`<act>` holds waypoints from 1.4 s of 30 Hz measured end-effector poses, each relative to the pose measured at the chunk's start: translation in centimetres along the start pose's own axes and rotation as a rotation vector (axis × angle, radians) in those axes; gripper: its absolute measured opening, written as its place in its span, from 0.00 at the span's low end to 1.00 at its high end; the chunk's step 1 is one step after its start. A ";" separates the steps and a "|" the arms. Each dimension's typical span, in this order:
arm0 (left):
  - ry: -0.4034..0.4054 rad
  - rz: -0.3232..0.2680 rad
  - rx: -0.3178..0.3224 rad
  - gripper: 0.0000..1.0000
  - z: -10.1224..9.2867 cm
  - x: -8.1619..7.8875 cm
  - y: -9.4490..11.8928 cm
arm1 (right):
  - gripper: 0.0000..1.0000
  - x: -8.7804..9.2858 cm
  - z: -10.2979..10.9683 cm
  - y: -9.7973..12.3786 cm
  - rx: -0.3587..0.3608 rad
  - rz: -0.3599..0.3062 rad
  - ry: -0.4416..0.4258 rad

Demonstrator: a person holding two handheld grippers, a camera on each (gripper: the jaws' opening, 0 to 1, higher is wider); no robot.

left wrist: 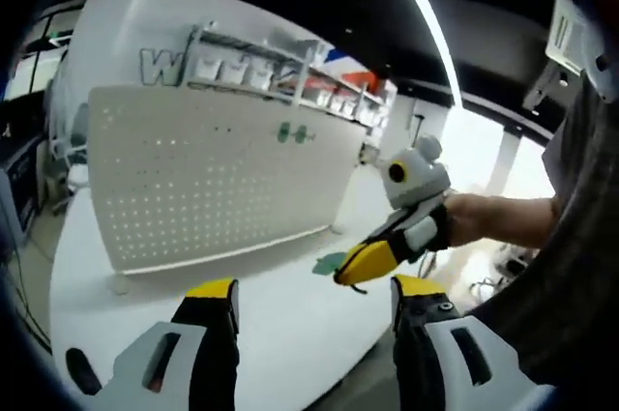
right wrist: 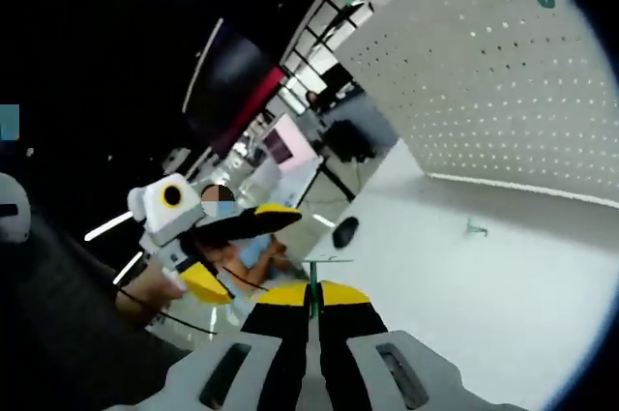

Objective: Insert the hook assembly into the mounting plate slot until the hook locks in place.

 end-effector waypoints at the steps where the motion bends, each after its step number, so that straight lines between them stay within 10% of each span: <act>1: -0.013 0.002 0.011 0.57 -0.2 -0.1 0.0 | 0.01 0.0 0.3 -0.1 -0.018 -0.005 -0.018; 21: -0.123 -0.059 0.122 0.19 -1.4 -0.9 0.4 | 0.01 0.5 2.4 -0.9 -0.174 0.021 -0.152; 42: -0.204 -0.011 0.192 0.03 -2.5 -0.4 0.3 | 0.01 1.5 2.9 -1.3 -0.199 0.062 -0.159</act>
Point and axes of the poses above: the point that each gripper's makers call its tool centre point, and the gripper's own axes: y roughly backward along the fingers, z roughly to its left, x roughly out of its underside, the point moved 6 cm from there along y, roughly backward along the fingers, and after that the axes turned 10 degrees about -x, right-handed, at the moved point
